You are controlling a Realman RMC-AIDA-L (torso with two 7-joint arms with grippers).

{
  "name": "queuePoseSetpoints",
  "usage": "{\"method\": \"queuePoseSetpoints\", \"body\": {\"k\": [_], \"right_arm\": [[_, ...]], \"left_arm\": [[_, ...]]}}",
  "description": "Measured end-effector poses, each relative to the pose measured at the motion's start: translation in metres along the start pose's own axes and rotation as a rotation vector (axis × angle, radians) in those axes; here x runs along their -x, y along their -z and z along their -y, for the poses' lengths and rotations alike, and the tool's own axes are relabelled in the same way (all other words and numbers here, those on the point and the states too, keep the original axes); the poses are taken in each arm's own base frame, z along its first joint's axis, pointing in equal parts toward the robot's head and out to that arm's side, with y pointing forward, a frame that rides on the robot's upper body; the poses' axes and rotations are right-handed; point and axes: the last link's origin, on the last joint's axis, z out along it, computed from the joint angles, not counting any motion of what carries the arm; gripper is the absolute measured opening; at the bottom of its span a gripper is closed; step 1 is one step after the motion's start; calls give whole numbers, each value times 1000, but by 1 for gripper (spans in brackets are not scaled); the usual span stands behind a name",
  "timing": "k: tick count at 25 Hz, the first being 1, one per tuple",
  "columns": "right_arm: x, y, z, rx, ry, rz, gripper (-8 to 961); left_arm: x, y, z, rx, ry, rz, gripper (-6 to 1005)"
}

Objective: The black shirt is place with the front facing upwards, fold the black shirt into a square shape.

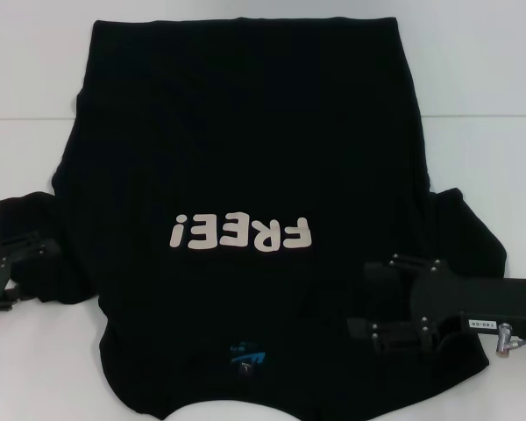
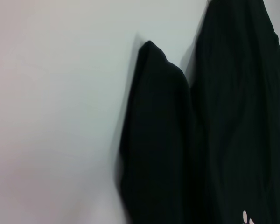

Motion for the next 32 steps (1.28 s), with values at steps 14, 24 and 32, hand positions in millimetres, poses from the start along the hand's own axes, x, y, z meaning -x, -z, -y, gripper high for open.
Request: {"method": "queuePoseSetpoints", "body": {"k": [14, 24, 32], "right_arm": [[1, 0, 0, 1, 3, 1, 941], [1, 1, 0, 1, 3, 1, 941], [1, 1, 0, 0, 3, 1, 941]], "left_arm": [[-6, -8, -9, -23, -69, 2, 877], [-8, -8, -7, -40, -77, -10, 593], [-8, -8, -7, -41, -83, -12, 277]]}}
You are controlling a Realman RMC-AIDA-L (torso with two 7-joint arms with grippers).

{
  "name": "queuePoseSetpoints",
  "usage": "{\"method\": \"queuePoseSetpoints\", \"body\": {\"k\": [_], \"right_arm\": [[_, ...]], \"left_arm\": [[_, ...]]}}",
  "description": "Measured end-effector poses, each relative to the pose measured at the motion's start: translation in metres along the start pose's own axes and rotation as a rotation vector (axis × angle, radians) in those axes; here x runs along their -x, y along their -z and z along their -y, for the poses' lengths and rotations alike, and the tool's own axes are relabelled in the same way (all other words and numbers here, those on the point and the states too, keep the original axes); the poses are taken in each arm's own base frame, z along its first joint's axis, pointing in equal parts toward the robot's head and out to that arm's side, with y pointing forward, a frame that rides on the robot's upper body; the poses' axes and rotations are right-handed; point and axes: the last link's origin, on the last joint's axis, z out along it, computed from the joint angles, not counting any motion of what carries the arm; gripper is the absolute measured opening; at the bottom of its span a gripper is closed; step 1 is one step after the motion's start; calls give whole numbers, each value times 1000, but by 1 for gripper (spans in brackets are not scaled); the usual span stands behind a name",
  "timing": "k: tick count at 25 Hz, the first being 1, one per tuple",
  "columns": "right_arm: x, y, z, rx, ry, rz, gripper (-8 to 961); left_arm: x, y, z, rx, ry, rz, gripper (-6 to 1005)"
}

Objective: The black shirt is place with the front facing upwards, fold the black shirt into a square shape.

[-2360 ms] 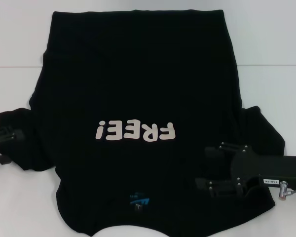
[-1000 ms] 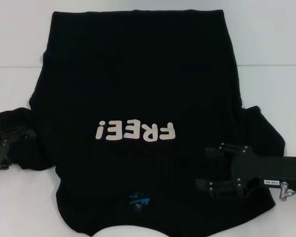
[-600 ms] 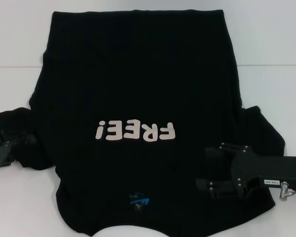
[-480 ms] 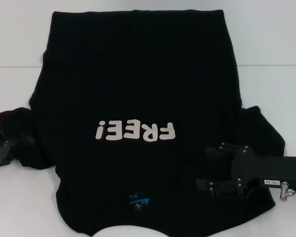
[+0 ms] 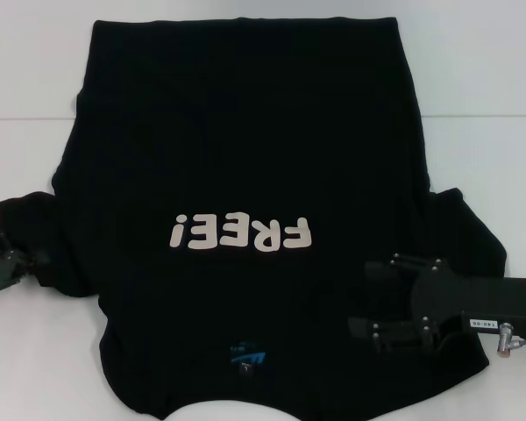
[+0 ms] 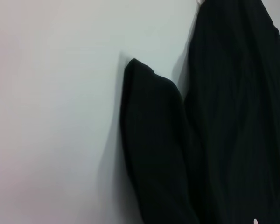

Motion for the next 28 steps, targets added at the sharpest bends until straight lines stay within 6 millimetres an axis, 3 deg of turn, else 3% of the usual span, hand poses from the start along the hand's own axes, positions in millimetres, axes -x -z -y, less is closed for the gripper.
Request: {"method": "queuePoseSetpoints", "body": {"k": [6, 11, 28], "right_arm": [[0, 0, 0, 0, 0, 0, 942], [0, 0, 0, 0, 1, 1, 942], [2, 0, 1, -4, -5, 4, 942]], "left_arm": [[-2, 3, 1, -1, -10, -13, 45], [-5, 4, 1, -5, -26, -22, 4], [-44, 40, 7, -79, -78, -175, 4]]}}
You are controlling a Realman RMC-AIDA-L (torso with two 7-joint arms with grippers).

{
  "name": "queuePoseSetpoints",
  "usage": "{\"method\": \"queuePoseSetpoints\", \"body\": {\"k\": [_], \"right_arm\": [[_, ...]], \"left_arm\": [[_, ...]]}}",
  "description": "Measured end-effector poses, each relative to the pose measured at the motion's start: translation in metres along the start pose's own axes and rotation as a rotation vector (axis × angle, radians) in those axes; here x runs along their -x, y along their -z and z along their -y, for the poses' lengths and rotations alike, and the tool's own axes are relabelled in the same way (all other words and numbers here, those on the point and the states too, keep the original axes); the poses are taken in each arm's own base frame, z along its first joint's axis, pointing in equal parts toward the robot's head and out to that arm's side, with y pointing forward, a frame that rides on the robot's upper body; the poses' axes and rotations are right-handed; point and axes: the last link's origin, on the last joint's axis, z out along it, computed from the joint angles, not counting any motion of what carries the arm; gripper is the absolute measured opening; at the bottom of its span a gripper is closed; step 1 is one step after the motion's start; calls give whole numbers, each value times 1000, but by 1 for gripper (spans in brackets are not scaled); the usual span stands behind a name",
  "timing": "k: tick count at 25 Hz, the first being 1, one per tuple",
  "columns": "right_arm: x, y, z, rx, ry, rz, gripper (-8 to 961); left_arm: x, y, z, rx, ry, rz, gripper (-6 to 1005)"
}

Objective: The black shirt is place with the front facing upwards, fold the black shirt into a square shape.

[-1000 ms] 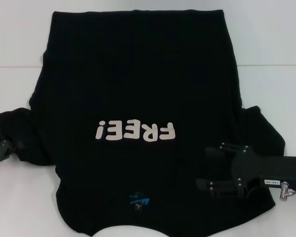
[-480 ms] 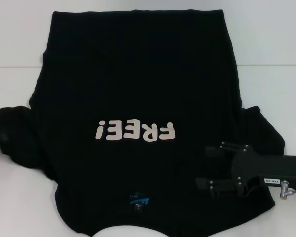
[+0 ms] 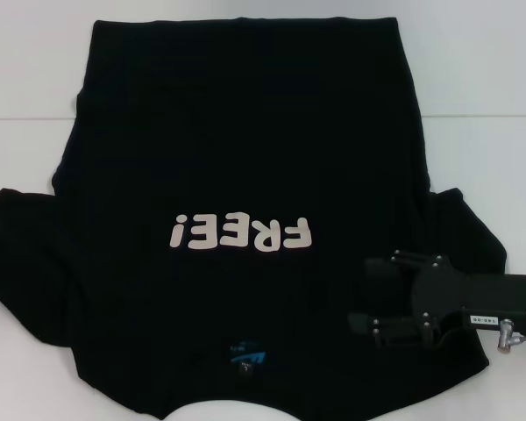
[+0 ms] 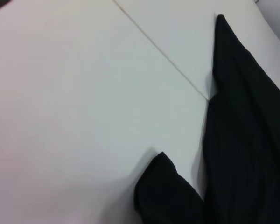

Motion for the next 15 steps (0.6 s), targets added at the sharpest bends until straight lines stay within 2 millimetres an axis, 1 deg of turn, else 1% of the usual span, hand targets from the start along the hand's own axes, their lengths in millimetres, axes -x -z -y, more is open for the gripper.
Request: {"method": "queuePoseSetpoints", "body": {"k": [4, 9, 12, 15], "right_arm": [[0, 0, 0, -1, 0, 1, 942], [0, 0, 0, -1, 0, 1, 942], [0, 0, 0, -1, 0, 1, 942], [0, 0, 0, -1, 0, 1, 942]], "left_arm": [[-3, 3, 0, 3, 3, 1, 4], [1, 4, -6, 33, 2, 37, 4], [2, 9, -8, 52, 8, 58, 4], [3, 14, -5, 57, 20, 65, 3]]}}
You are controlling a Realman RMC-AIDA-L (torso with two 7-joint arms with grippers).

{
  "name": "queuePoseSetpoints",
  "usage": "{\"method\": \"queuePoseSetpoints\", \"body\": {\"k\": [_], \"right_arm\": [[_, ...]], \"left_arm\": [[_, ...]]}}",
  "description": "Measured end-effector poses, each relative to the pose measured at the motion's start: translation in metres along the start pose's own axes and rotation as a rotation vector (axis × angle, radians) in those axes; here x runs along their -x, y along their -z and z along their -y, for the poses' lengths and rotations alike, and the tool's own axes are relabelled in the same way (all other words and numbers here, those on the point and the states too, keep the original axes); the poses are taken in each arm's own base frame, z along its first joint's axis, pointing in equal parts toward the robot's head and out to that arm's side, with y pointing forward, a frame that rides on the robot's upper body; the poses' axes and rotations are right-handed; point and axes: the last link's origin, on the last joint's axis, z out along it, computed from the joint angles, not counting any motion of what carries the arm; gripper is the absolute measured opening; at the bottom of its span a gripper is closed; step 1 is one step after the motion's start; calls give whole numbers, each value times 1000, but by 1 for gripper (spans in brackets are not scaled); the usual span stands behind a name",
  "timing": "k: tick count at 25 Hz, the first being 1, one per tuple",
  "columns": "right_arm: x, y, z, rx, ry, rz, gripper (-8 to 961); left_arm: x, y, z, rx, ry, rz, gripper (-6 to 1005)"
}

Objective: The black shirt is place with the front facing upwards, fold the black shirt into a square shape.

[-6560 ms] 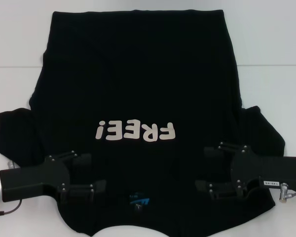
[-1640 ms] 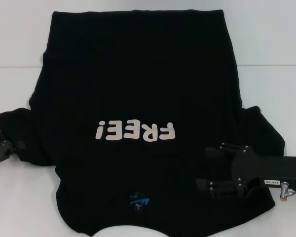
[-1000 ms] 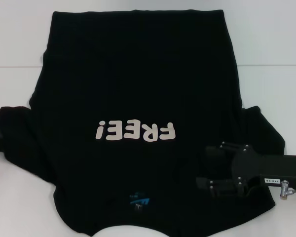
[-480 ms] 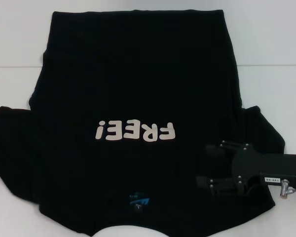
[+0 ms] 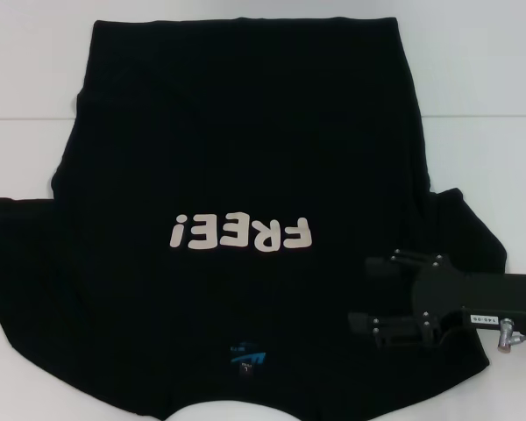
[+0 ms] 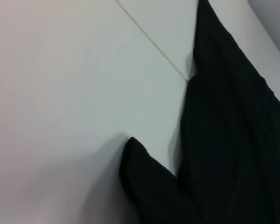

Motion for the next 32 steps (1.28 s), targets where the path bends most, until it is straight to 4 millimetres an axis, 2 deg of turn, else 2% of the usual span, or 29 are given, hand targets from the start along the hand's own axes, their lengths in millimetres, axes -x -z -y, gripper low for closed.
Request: {"method": "queuePoseSetpoints", "body": {"k": [6, 11, 16, 24, 27, 32], "right_arm": [[1, -1, 0, 5, 3, -2, 942], [1, -1, 0, 8, 5, -2, 941], [0, -1, -1, 9, 2, -1, 941], [-1, -1, -2, 13, -5, 0, 941], [-1, -1, -3, 14, -7, 0, 941], [-2, -1, -3, 14, -8, 0, 941]], "left_arm": [[2, 3, 7, -13, 15, -6, 5], [2, 0, 4, -7, 24, -7, 9], [-2, -9, -18, 55, 14, 17, 12], [1, -33, -71, 195, -41, 118, 15], [9, -46, -80, 203, -47, 168, 16], [27, -60, -81, 205, -65, 217, 15]]}}
